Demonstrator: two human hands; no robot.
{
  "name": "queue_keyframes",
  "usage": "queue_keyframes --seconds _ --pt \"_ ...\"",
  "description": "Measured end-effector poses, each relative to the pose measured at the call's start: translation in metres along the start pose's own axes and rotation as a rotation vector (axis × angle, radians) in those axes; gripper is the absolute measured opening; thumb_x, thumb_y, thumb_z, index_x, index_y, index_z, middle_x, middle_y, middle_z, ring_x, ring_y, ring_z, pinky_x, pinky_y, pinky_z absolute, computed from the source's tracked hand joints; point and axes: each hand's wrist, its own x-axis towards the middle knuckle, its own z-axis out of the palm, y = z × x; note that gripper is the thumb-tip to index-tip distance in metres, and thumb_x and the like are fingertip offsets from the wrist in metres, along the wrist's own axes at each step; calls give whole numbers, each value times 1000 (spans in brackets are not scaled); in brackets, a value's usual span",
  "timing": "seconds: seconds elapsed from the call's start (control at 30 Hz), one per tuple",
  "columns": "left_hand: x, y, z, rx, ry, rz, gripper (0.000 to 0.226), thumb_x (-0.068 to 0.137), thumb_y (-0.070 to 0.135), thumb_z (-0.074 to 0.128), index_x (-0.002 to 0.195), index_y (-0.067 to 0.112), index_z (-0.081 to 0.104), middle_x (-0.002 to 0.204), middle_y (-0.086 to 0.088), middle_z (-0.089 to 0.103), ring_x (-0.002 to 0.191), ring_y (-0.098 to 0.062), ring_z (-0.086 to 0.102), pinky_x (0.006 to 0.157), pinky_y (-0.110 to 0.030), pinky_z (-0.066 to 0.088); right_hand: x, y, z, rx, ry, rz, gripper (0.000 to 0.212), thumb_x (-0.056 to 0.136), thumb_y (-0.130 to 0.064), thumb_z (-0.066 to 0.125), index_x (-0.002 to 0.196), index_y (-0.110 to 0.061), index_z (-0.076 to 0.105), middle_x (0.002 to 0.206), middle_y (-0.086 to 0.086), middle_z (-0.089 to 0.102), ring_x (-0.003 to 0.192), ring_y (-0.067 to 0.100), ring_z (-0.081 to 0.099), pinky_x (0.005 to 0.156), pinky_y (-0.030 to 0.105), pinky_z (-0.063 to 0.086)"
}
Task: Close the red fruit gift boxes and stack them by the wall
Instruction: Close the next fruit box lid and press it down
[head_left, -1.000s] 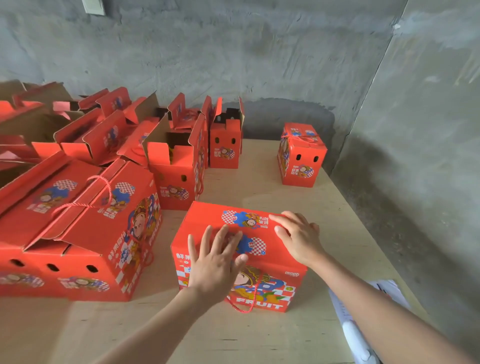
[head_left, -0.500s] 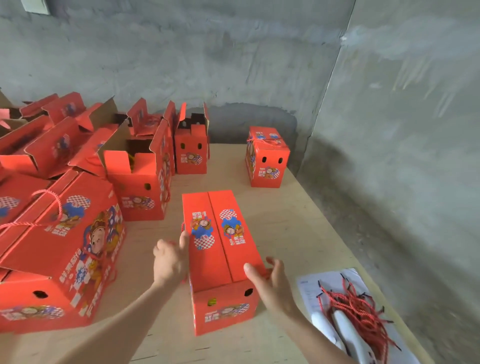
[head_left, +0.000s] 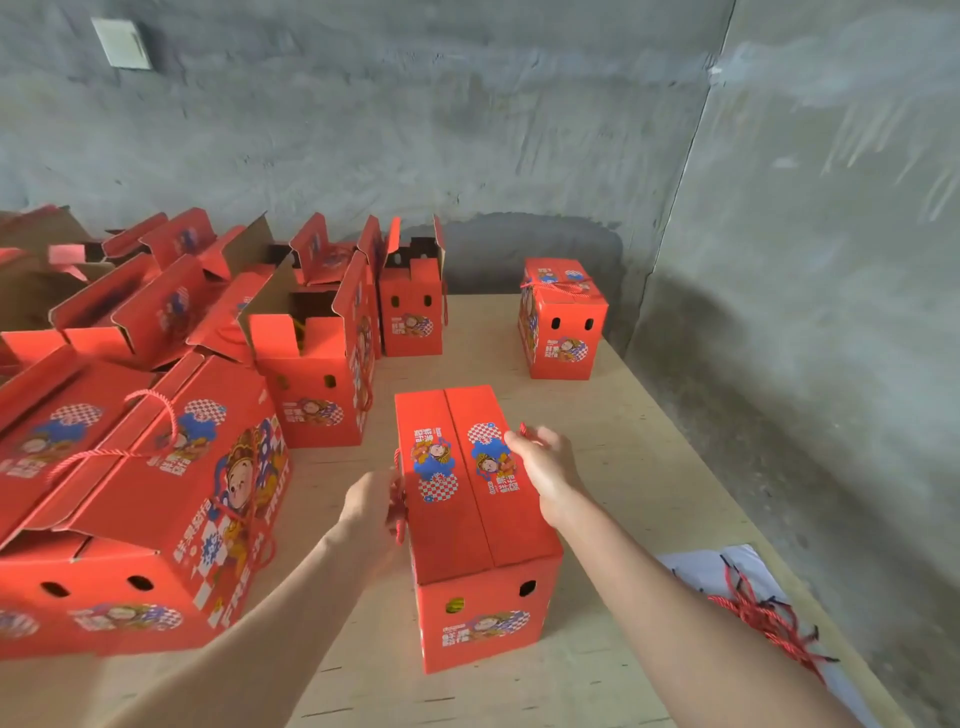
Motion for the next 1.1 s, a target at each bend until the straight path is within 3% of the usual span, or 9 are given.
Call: queue_keyframes --seconds 0.13,0.23,0.33,0.43,0.53,0.6,0.7,0.93,1.1 --pt "-32 55 17 158 -87 523 34 98 13 43 65 11 52 62 1 45 48 -6 39 42 -16 32 -19 -41 31 20 -264 -260 8 80 -8 66 74 -12 62 77 6 62 74 15 55 68 21 43" --pt "-53 85 22 532 -114 1023 30 93 20 51 72 6 68 68 5 58 64 -5 54 61 -18 41 -36 -55 52 -59 -502 -170 5 68 -7 62 66 -12 60 56 -6 62 54 3 56 59 12 41" --pt "-50 81 14 813 -100 1355 28 93 16 52 75 3 70 73 1 57 72 -16 51 70 -28 39 -37 -60 50 80 -562 -41 19 81 6 50 70 -5 62 53 -1 59 50 9 58 58 18 44" --pt "-27 53 -2 723 51 1012 22 97 14 48 81 11 63 77 1 60 74 -20 57 66 -31 44 -26 -80 26 385 -524 121 21 92 -2 46 77 -4 61 51 0 51 40 11 52 56 23 45" --pt "-10 8 -17 813 -156 677 28 94 17 55 122 10 56 125 -12 57 115 -26 56 96 -43 47 -24 -97 14 314 -481 93 20 93 -8 48 75 -9 57 49 -5 58 49 11 60 67 25 42" --pt "-11 -15 -24 861 -256 693 52 92 19 60 140 10 42 146 -10 34 135 -22 36 113 -32 30 -28 -102 20 208 -429 33 21 92 -10 49 73 -14 57 52 -7 63 60 10 62 74 26 38" --pt "-12 -25 -29 890 -277 734 66 89 20 65 146 12 32 154 -6 16 141 -15 21 103 -11 19 -32 -110 32 146 -357 -60 21 92 -13 50 72 -15 56 52 -8 62 63 11 59 81 30 37" --pt "-10 4 -31 847 -275 764 67 87 23 68 144 12 35 154 -3 23 139 -15 30 108 -20 27 -26 -129 43 51 -324 -354 32 87 -8 53 55 -9 55 51 -2 57 56 12 56 75 31 43" --pt "-7 14 -17 988 -75 846 63 88 34 64 142 12 38 145 -6 37 133 -18 35 106 -29 33 2 -143 35 -60 -215 -387 30 85 -7 55 55 -7 56 54 3 56 56 15 57 68 28 46"
